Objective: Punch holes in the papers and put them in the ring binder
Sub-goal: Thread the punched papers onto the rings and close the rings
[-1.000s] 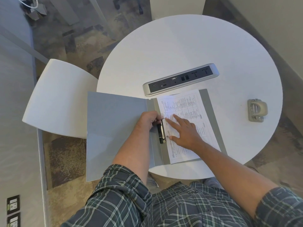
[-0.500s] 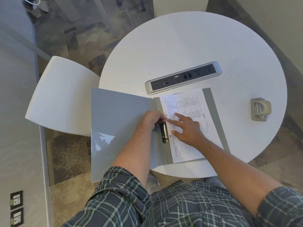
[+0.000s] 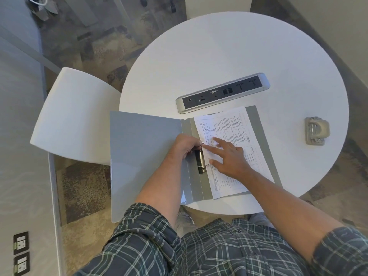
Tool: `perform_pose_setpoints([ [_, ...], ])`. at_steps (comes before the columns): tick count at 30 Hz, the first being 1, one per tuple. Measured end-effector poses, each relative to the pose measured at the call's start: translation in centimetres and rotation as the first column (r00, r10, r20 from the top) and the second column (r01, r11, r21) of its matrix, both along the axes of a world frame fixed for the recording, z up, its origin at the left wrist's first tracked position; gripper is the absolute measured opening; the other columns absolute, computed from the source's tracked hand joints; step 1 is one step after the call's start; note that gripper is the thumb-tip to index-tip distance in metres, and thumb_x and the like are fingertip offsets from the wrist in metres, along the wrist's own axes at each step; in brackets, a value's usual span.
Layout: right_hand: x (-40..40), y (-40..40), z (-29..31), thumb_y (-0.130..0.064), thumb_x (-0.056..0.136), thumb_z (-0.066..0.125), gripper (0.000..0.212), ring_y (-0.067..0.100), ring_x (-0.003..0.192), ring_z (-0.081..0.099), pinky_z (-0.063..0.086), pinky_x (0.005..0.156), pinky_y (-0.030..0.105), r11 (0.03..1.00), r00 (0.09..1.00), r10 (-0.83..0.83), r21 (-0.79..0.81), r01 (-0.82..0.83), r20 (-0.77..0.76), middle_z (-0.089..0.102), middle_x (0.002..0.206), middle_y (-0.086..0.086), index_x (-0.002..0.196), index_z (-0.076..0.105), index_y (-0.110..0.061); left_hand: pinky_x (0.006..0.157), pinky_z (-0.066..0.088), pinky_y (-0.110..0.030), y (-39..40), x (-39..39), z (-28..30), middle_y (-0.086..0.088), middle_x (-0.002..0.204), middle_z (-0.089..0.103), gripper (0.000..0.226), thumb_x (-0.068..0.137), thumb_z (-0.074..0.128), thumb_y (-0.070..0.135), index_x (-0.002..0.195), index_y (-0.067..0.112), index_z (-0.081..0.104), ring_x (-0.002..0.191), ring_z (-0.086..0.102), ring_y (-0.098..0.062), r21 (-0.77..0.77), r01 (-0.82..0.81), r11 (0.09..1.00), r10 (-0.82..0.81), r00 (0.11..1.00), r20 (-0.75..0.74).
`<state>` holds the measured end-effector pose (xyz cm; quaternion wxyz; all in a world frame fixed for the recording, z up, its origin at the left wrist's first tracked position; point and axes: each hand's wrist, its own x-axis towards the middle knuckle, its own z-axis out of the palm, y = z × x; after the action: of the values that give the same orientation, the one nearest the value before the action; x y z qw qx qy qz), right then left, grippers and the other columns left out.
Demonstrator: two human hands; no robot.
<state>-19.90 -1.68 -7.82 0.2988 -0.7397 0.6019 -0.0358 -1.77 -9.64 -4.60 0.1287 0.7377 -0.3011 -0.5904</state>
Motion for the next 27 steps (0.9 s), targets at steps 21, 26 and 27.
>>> perform_pose_setpoints([
  [21,1.3,-0.5,-0.1,-0.054,0.105,0.034,0.063,0.035,0.149,0.026,0.035,0.110,0.052,0.981,0.905,0.182,0.009,-0.194,-0.385,0.005,0.172,0.012,0.162,0.008,-0.044,0.066,0.061,-0.037,1.7,-0.9,-0.2,-0.008,0.074,0.077,0.016,0.074,0.081,0.014,0.084,0.006,0.071,0.074,0.077,-0.028,-0.235,0.090,0.968,-0.042,0.979,0.202],
  [26,1.2,-1.0,0.6,-0.065,0.099,0.041,0.064,0.032,0.152,0.019,0.028,0.114,0.056,0.987,0.953,0.138,0.113,-0.111,-0.270,0.003,0.172,0.003,0.158,0.018,-0.052,0.066,0.059,-0.032,2.3,0.0,0.4,-0.005,0.077,0.077,0.014,0.079,0.083,0.016,0.084,0.006,0.075,0.066,0.073,-0.021,-0.282,0.137,0.950,-0.075,0.973,0.218],
  [27,1.2,-0.9,0.7,-0.064,0.098,0.045,0.060,0.030,0.152,0.020,0.027,0.114,0.057,0.990,0.973,0.092,0.122,-0.067,-0.213,0.006,0.172,0.000,0.155,0.029,-0.053,0.067,0.059,-0.030,2.5,0.3,0.4,-0.002,0.077,0.076,0.010,0.080,0.082,0.015,0.084,0.008,0.076,0.065,0.070,-0.018,-0.295,0.150,0.943,-0.083,0.970,0.228],
])
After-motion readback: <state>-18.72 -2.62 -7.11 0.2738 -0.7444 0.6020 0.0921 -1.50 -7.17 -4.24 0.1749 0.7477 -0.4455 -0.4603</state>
